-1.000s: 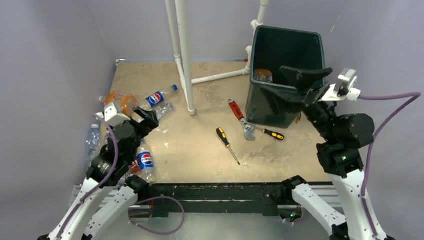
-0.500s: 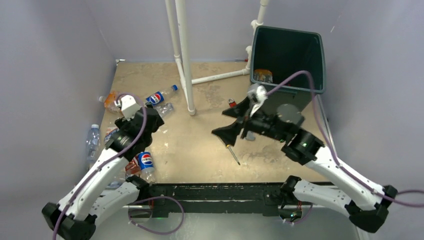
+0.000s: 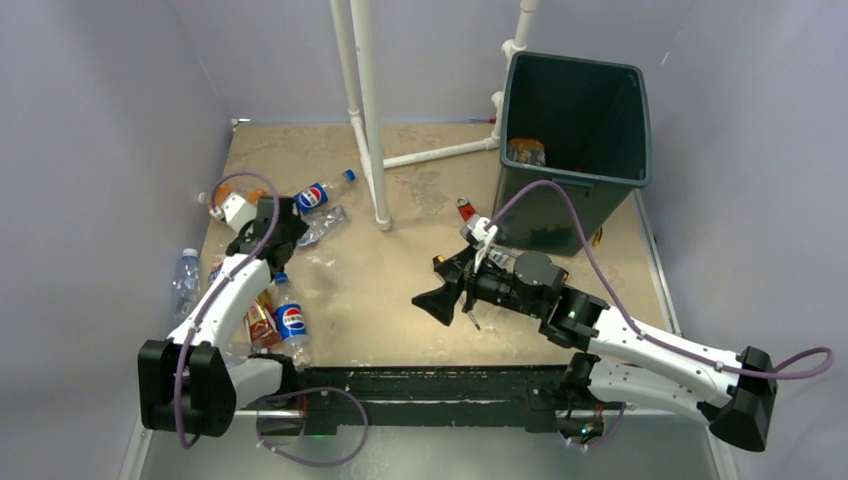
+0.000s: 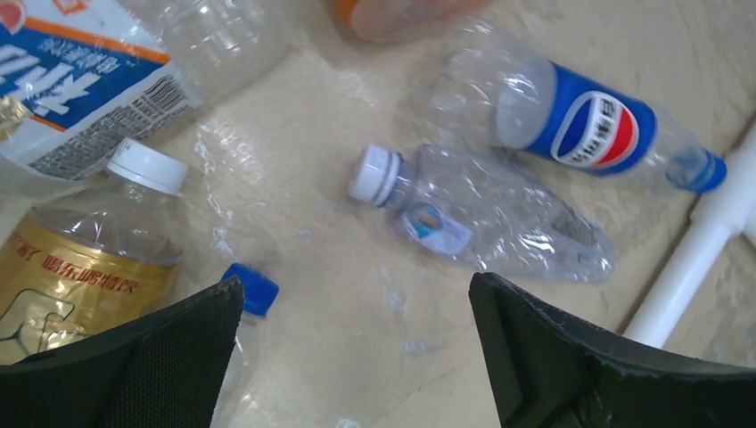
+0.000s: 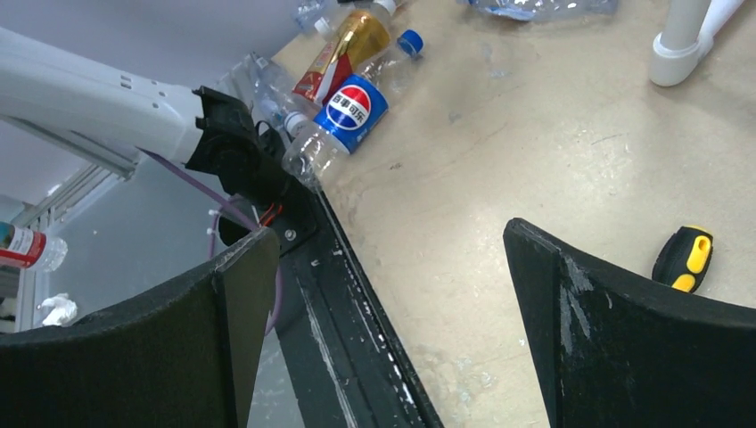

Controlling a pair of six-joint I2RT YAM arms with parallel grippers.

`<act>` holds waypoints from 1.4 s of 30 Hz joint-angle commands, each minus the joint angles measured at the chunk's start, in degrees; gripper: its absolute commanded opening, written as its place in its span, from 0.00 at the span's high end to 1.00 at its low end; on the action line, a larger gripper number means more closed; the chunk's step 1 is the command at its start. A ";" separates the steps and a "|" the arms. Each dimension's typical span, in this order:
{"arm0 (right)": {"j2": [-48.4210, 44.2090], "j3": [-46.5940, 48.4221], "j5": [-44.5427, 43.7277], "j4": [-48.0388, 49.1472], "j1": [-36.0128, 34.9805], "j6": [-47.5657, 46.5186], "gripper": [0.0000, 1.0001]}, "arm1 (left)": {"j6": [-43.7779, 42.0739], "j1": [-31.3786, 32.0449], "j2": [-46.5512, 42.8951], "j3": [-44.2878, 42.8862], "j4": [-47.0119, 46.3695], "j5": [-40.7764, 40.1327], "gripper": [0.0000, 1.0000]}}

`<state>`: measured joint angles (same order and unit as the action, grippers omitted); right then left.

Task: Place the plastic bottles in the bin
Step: Place the plastic bottle in the trash bin, then pick up the plastic bottle at the center of the board.

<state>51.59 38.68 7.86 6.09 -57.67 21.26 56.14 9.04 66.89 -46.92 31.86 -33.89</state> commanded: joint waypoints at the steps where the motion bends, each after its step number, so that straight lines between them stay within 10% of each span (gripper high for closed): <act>1: -4.35 -3.18 -3.04 5.46 -0.42 1.39 0.01 | 11.21 -7.39 -1.42 8.28 -14.56 12.99 0.03; 13: -9.86 -5.83 -3.32 2.00 -0.43 -0.56 0.01 | 33.55 -8.87 4.75 12.13 -26.53 9.80 0.07; 33: -8.09 -5.63 -4.29 1.08 -0.43 -2.01 0.01 | 39.31 -8.86 19.92 9.44 -29.04 8.52 0.15; 42: -8.01 -4.85 -5.56 0.17 -0.43 -2.12 0.01 | 39.49 -8.86 22.75 10.18 -30.97 8.86 0.44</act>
<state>43.57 33.10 3.79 6.72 -57.80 20.03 95.57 0.43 87.83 -37.60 -0.71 -25.56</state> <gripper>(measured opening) 0.987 0.629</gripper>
